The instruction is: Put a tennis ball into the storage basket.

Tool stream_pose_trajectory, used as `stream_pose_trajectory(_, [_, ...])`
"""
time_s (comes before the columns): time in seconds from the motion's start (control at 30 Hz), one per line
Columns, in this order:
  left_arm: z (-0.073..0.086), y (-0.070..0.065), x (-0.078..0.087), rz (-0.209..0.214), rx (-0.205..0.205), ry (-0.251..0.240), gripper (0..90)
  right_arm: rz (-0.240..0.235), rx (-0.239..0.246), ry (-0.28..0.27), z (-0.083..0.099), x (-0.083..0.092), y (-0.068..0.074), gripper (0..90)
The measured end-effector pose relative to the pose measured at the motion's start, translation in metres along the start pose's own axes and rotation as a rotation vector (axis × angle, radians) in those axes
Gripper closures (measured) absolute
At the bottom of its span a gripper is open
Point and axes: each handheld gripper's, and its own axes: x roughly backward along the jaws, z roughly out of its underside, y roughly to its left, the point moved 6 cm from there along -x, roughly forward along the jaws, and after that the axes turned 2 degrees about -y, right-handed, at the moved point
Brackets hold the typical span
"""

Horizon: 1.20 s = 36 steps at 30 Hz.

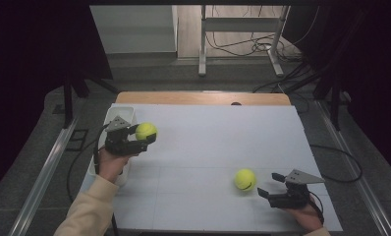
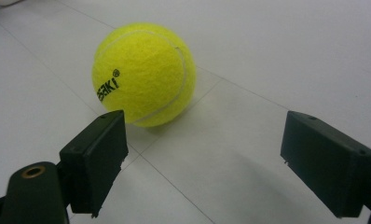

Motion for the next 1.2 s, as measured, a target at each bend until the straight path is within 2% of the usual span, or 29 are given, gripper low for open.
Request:
stream_pose_trajectory(0.27, [-0.008,0.010,0.010,-0.031,0.001,-0.015,26.5,0.000,0.001,-0.007,-0.001,0.000,0.000,14.8])
stream_pose_trajectory(0.63, [-0.013,0.026,0.015,-0.077,0.003,-0.015,26.6,-0.001,0.002,-0.011,-0.001,0.001,0.000,14.9])
stream_pose_trajectory(1.2, [-0.016,0.059,0.018,-0.161,0.041,-0.002,26.6,0.000,0.002,-0.011,-0.001,0.001,0.000,14.9])
